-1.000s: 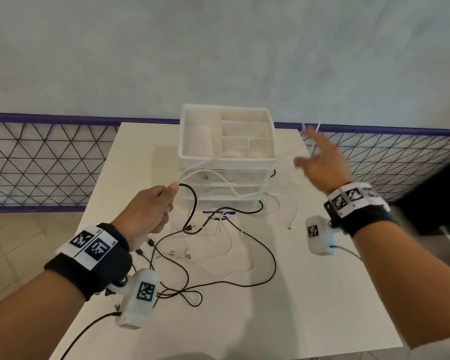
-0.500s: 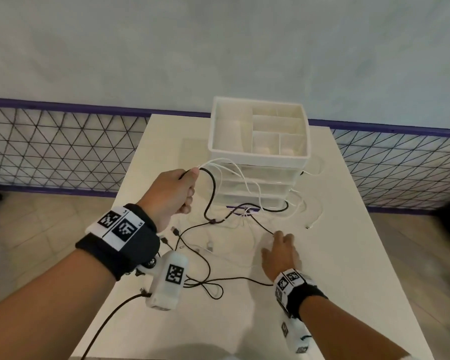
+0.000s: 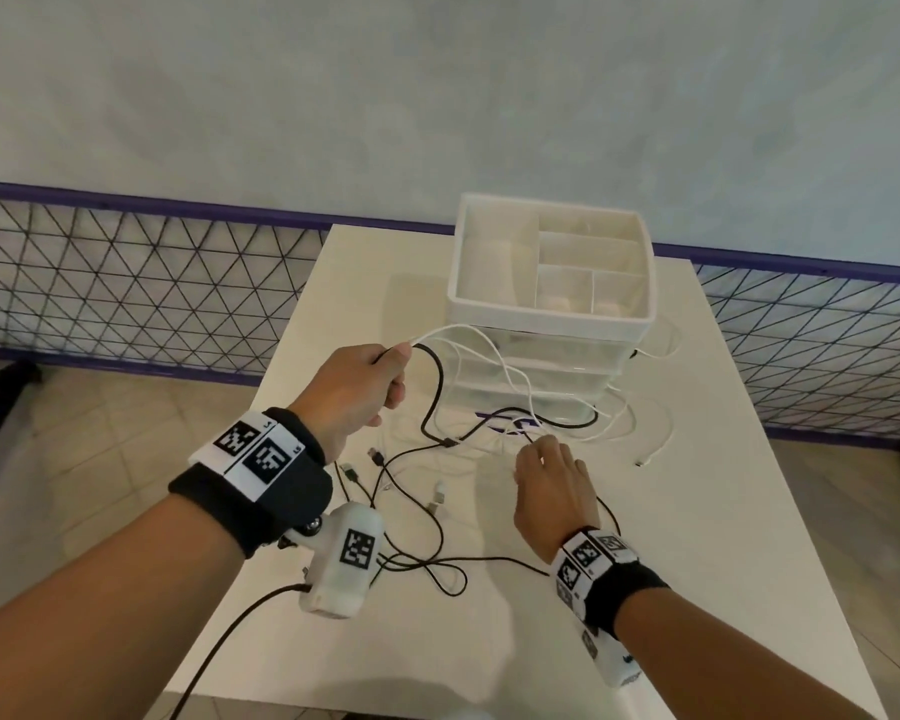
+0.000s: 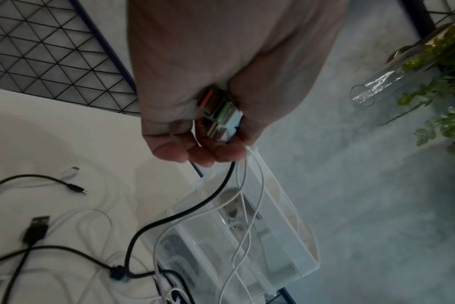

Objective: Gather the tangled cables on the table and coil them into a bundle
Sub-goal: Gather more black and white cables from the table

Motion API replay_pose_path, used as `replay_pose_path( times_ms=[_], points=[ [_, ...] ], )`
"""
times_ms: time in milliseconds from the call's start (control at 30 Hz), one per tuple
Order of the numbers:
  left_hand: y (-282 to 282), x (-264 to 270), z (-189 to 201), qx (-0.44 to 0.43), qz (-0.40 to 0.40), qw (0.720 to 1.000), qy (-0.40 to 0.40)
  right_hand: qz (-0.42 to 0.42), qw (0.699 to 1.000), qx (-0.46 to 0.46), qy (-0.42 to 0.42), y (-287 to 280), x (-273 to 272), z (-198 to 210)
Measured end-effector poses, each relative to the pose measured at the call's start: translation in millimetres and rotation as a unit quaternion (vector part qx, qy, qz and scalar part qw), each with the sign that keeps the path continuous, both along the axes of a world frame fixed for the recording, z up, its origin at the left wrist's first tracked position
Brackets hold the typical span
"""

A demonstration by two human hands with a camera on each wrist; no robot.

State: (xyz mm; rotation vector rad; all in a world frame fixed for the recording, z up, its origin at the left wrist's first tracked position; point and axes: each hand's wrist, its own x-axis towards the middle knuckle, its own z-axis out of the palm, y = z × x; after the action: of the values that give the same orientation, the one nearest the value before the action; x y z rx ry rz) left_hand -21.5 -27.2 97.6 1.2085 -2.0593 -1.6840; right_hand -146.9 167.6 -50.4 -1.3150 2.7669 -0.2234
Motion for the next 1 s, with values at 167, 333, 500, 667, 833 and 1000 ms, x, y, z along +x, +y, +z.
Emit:
replay_pose_path(
  times_ms=[167, 333, 500, 667, 833, 1000],
  points=[
    [7.9, -5.2, -4.5, 0.013, -0.011, 1.000, 0.009, 0.081, 0.988, 0.096, -0.084, 16.8, 19.6, -4.7],
    [19.7, -12.6, -8.6, 0.040, -0.042, 0.998, 0.021, 0.071, 0.979, 0.163, -0.099, 3.9, 29.3, -4.7],
    [22.7, -12.6, -12.4, -0.046, -0.124, 0.991, 0.003, 0.098, 0.976, 0.011, -0.193, -7.8, 17.7, 44.6],
    [38.3, -20.7, -8.2, -0.042, -0.175, 0.983, 0.021, 0.094, 0.946, -0.262, -0.167, -26.2, -9.3, 139.8],
    [24.5, -22.3, 11.8, -0.029, -0.186, 0.981, 0.045, 0.001, 0.921, -0.297, -0.253, -2.7, -58.9, 172.1],
    [-7.2, -15.0, 22.4, -0.057, -0.094, 0.991, 0.076, -0.104, 0.944, -0.229, -0.214, 38.3, -111.8, 142.5]
  ],
)
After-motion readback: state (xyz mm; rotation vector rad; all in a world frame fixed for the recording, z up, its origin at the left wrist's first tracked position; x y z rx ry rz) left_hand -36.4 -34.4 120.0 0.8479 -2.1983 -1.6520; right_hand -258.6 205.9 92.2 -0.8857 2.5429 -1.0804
